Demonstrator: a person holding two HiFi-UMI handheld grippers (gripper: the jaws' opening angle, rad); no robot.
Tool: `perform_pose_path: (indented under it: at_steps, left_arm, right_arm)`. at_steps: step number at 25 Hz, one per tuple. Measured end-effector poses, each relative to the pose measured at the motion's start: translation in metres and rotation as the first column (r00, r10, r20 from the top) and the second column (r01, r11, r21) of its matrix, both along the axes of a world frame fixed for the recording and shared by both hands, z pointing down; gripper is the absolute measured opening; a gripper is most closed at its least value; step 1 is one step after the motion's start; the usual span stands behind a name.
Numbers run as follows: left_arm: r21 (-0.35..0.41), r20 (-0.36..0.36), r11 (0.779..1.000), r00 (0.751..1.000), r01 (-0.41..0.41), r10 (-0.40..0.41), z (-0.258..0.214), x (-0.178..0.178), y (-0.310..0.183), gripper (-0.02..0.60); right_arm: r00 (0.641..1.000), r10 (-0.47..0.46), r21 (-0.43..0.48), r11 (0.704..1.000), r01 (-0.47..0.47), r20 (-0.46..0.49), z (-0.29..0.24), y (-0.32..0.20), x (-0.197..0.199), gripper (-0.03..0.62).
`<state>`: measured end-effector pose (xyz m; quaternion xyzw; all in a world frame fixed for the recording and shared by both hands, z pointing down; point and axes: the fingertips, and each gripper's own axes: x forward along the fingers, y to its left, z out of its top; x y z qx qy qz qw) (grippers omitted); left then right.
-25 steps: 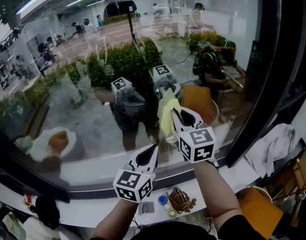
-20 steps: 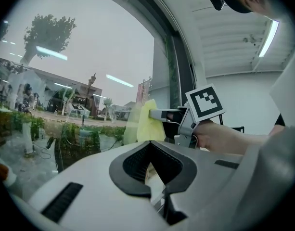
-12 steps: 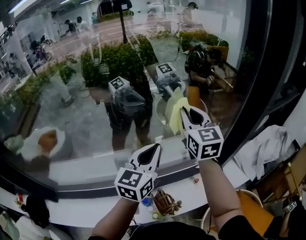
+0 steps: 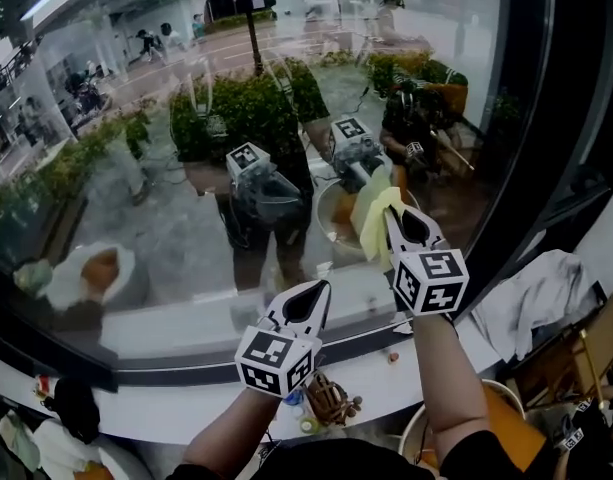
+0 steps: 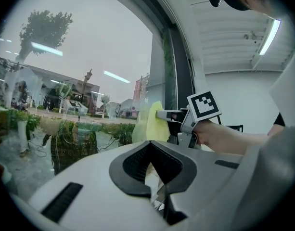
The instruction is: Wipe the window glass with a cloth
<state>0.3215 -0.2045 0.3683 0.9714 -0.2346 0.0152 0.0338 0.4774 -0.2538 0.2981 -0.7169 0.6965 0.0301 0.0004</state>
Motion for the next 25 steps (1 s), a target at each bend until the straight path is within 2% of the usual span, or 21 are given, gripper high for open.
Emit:
perform_pose_path:
  at_steps: [15,20,25]
  left_arm:
    - [-0.016,0.003,1.000,1.000,0.025,-0.025,0.008,-0.011,0.002,0.008]
    - [-0.018,0.005,0.997,0.998,0.069,-0.069,0.009,-0.020,0.008,0.008]
    - [-0.025,0.023,0.991,0.991,0.130,-0.129,0.014,-0.046,0.016,0.008]
  right_arm:
    - [1.000,0.023,-0.002,1.000,-0.023,0.018,0.004,0.002,0.009,0.052]
    - [0.999,0.023,0.000,1.000,-0.023,0.042,0.007,0.006,0.016,0.052]
    - [0.997,0.007,0.011,1.000,-0.008,0.074,0.007,0.009,0.012,0.052]
